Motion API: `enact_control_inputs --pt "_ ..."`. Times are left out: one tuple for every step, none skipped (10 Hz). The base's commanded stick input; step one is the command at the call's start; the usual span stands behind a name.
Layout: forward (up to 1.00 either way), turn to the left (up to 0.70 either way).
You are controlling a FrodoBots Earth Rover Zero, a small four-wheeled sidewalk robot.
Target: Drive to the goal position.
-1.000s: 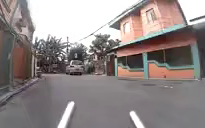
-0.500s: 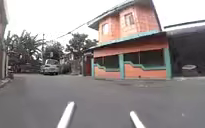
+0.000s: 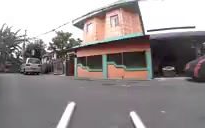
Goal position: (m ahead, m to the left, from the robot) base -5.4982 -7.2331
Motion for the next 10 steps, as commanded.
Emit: enact_control_inputs --pt "0.0 -0.85" --pt "0.0 -0.85" --pt "0.0 -0.85" --pt "0.0 -0.85" --pt "0.0 -0.85" --pt "0.0 -0.85" --pt "0.0 -0.85" --pt "0.0 -0.85" --pt "0.0 -0.85" --pt "0.0 -0.85"
